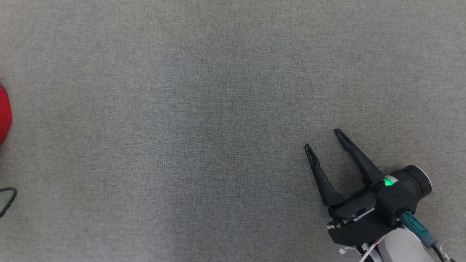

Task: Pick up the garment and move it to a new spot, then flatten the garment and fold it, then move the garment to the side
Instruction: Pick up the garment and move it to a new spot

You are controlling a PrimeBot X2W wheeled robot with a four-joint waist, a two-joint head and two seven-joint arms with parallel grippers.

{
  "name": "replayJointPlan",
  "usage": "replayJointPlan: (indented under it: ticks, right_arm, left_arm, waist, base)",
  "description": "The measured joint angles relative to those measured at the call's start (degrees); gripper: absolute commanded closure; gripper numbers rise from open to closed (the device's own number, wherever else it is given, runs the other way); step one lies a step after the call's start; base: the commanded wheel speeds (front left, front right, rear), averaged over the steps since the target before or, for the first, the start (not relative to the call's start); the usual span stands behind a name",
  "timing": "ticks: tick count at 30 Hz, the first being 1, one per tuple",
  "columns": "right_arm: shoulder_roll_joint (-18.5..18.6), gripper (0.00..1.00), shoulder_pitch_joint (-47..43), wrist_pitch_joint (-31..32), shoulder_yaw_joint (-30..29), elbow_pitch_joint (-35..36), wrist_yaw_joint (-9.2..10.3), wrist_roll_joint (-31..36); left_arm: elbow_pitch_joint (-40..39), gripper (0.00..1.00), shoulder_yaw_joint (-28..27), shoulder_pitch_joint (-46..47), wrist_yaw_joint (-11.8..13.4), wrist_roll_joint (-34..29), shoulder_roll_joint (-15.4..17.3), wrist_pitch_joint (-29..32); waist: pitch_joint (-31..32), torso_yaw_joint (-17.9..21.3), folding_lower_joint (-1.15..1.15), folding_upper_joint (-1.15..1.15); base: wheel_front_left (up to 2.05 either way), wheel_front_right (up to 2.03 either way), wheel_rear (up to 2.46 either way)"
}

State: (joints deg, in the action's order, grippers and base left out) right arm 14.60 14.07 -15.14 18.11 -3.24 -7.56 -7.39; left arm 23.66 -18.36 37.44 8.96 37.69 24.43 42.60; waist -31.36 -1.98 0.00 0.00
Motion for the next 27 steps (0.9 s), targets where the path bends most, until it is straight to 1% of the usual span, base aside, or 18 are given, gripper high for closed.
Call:
replayJointPlan:
  ticks: [1,7,14,20,27]
  right_arm:
    - [0.0,0.0,0.0,0.0,0.0,-0.1,0.0,0.0]
    - [-0.1,0.0,0.0,0.0,-0.1,-0.6,0.0,-0.1]
    - [-1.9,0.0,0.0,0.0,0.1,-1.3,0.01,-0.7]
    - [-3.7,0.0,-0.7,0.0,0.2,-2.4,0.0,-1.7]
    - [-5.9,0.0,-3.3,0.0,-0.7,-3.2,0.0,-2.1]
  left_arm:
    - [0.0,1.0,0.1,-0.3,-0.4,0.1,0.1,0.4]
    - [-1.5,1.0,-0.5,-1.5,-0.9,1.2,0.0,0.8]
    - [-4.9,1.0,-0.8,-1.5,-1.9,1.9,0.3,0.4]
    - [-8.6,1.0,-0.6,-0.3,-3.2,2.3,1.1,0.2]
    - [-13.0,1.0,1.6,1.9,-5.1,2.8,2.4,1.6]
  waist:
    - [0.2,0.0,0.0,0.0]
    - [1.6,0.2,0.0,0.01]
    - [4.8,0.4,0.0,0.0]
    - [9.1,0.5,0.0,0.0]
    - [15.4,1.0,0.0,-0.01]
  base:
    - [0.0,0.0,0.0]
    - [0.0,0.0,0.0]
    - [0.0,0.0,0.0]
    - [0.0,0.0,0.0]
    - [0.0,0.0,0.0]
